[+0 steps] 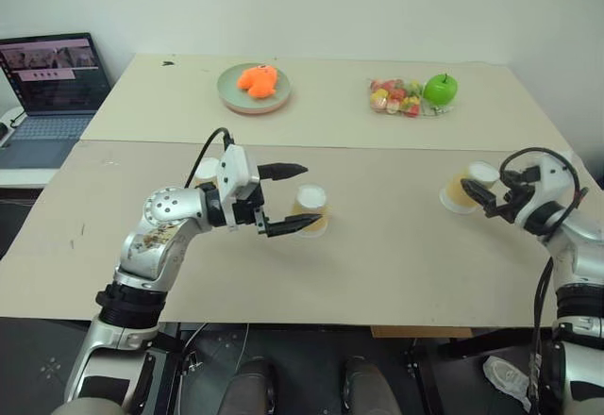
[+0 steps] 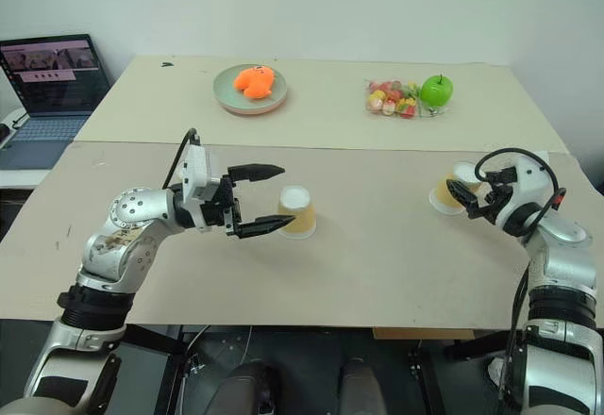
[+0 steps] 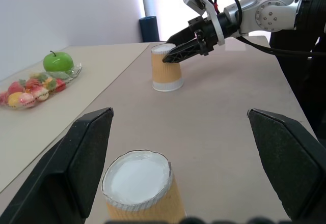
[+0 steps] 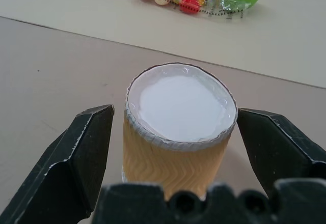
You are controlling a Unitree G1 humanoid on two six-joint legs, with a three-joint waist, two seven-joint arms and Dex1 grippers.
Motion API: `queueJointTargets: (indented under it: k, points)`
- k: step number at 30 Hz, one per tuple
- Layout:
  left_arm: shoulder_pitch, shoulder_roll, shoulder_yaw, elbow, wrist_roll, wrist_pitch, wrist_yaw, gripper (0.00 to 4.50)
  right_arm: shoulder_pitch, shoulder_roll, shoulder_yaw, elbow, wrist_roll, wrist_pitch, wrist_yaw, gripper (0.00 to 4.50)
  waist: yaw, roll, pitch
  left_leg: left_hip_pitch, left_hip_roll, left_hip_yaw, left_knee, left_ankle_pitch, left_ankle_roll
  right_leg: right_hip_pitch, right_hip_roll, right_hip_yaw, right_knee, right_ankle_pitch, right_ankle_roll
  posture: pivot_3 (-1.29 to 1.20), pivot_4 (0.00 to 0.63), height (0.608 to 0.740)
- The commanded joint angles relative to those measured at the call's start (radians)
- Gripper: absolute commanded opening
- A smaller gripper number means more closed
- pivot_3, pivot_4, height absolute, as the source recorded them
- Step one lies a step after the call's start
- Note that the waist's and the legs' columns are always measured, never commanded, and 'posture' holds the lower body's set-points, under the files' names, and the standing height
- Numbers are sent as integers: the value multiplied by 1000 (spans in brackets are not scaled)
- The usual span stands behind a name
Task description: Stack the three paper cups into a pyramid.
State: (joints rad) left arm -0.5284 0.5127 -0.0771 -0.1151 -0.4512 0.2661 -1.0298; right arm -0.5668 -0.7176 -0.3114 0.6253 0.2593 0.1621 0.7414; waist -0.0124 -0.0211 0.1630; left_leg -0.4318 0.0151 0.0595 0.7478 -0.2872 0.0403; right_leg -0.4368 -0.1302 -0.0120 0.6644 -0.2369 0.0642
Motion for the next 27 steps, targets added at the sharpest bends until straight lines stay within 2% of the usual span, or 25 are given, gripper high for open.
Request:
queueJointTargets:
  k: [1, 5, 7, 12, 14, 17, 21, 27]
  points:
    - [12, 9, 33, -45, -8, 2, 22, 4500, -45, -8, -2, 29, 4, -58, 14, 4151, -1, 0, 0, 0, 0, 0, 0, 0, 0, 0, 0, 0, 0, 0, 0, 0, 150, 676]
    - [40, 16, 53, -70, -12, 12, 46, 4500, -57, -4, 5, 43, 9, -76, 24, 2966, 0, 0, 0, 0, 0, 0, 0, 0, 0, 0, 0, 0, 0, 0, 0, 0, 150, 676]
    - [57, 20, 67, -86, -15, 19, 64, 4500, -61, -1, 6, 44, 16, -79, 31, 2687, -1, 0, 0, 0, 0, 0, 0, 0, 0, 0, 0, 0, 0, 0, 0, 0, 150, 676]
    - [135, 54, 126, -140, -34, 53, 93, 4500, -90, 9, 6, 41, 30, -54, 35, 2687, -1, 0, 0, 0, 0, 0, 0, 0, 0, 0, 0, 0, 0, 0, 0, 0, 150, 676]
    - [175, 82, 150, -167, -43, 64, 92, 4500, -110, 19, 16, -1, 58, -9, 77, 2687, -6, 0, 0, 0, 1, 0, 0, 0, 0, -1, 0, 0, 0, 0, 0, 0, 150, 676]
    - [209, 110, 174, -199, -59, 81, 97, 4500, -106, 36, 47, -172, 160, 131, 208, 2687, -7, 1, 0, 0, 1, 0, 0, 0, 0, -1, 0, 0, 1, 0, 0, 0, 150, 676]
    - [223, 118, 180, -225, -66, 95, 113, 4500, -89, 30, 165, -343, 208, 272, 354, 2687, -1, 1, 0, 0, 2, -1, 0, 0, 0, -1, 0, 0, 1, 0, 0, 0, 150, 676]
    - [257, 116, 181, -273, -71, 104, 146, 4500, -118, 49, 310, -335, 141, 225, 461, 2687, 7, 1, 0, 0, 1, -1, 0, 0, 0, 0, -1, -1, 0, 0, 0, 0, 150, 676]
